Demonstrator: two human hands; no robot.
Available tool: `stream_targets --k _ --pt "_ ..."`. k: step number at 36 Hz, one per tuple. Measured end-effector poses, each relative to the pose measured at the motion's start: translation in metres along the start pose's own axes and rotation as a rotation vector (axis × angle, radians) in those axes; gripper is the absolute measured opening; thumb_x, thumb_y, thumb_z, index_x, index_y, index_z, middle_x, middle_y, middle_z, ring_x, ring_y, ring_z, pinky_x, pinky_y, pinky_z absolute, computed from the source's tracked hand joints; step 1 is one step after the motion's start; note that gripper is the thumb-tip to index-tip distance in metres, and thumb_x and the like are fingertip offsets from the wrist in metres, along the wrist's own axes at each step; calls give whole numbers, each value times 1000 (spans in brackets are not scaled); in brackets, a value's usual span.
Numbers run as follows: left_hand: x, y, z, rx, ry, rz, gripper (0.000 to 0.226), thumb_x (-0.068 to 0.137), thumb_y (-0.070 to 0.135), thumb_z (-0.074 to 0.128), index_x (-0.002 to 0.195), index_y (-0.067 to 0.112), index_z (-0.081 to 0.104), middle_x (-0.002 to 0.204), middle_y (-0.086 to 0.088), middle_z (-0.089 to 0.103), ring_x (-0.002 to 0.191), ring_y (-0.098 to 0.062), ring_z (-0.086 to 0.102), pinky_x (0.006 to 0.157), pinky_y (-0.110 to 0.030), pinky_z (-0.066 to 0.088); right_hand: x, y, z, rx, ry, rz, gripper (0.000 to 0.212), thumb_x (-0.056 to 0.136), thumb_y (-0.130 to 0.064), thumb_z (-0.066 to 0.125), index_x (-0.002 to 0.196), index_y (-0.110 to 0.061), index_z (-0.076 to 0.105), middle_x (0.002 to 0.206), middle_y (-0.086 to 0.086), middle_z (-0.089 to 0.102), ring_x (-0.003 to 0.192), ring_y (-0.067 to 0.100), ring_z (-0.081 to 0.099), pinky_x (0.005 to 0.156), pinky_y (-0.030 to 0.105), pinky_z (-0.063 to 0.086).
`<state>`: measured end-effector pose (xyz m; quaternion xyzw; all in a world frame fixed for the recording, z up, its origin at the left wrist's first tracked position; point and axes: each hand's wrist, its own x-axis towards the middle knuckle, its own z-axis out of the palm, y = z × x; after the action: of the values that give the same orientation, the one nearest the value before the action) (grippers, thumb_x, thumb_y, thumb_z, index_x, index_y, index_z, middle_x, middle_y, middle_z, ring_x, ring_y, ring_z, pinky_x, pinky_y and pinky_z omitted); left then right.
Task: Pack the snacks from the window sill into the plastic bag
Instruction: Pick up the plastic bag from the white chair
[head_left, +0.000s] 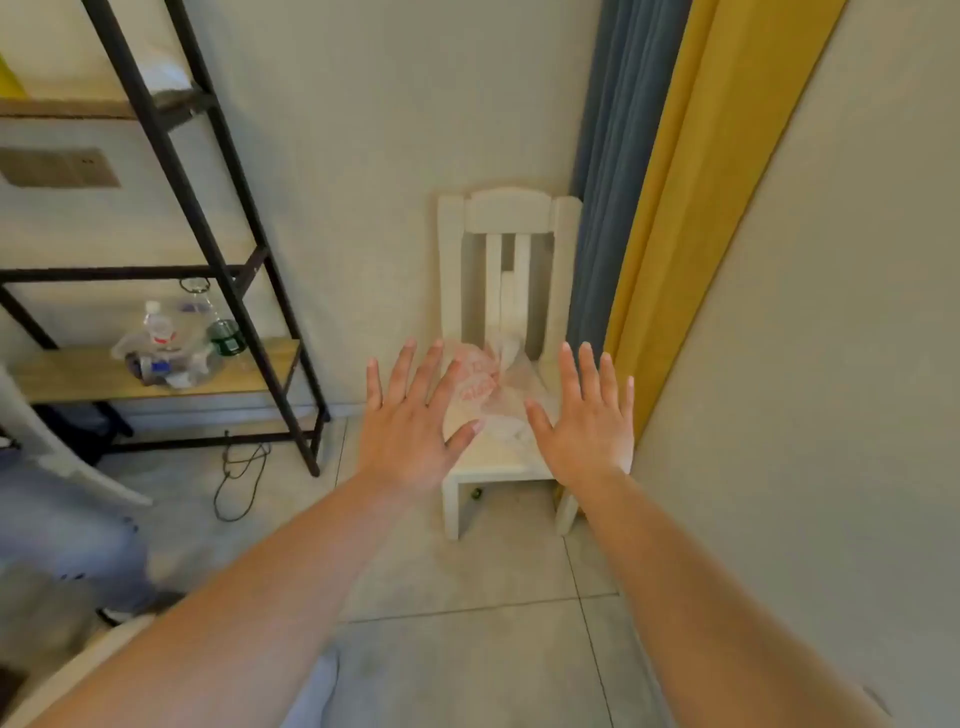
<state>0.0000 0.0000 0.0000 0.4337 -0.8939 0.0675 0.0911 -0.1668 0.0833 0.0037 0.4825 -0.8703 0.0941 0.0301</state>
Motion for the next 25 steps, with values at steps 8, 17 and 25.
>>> stream_targets --k 8,17,25 --pt "-28 26 47 5 -151 -7 84 74 66 -12 150 29 -8 159 2 -11 145 -24 -17 108 -48 -26 -22 27 52 -6 -208 30 68 97 -55 18 149 -24 -14 160 0 -3 147 23 -6 119 43 -3" --pt "-32 61 80 -76 -250 -45 70 94 61 18 150 29 -8 159 3 -12 145 -23 -17 115 -51 -15 -28 53 80 5 -309 15 68 98 -50 24 151 -22 -7 160 1 6 147 23 1 120 43 4" --pt "3 60 110 -56 -331 -40 67 96 58 19 150 30 -9 159 4 -9 145 -23 -17 115 -51 -13 7 59 103 8 -353 21 65 99 -46 27 151 -21 -3 159 3 10 147 23 4 120 41 8"
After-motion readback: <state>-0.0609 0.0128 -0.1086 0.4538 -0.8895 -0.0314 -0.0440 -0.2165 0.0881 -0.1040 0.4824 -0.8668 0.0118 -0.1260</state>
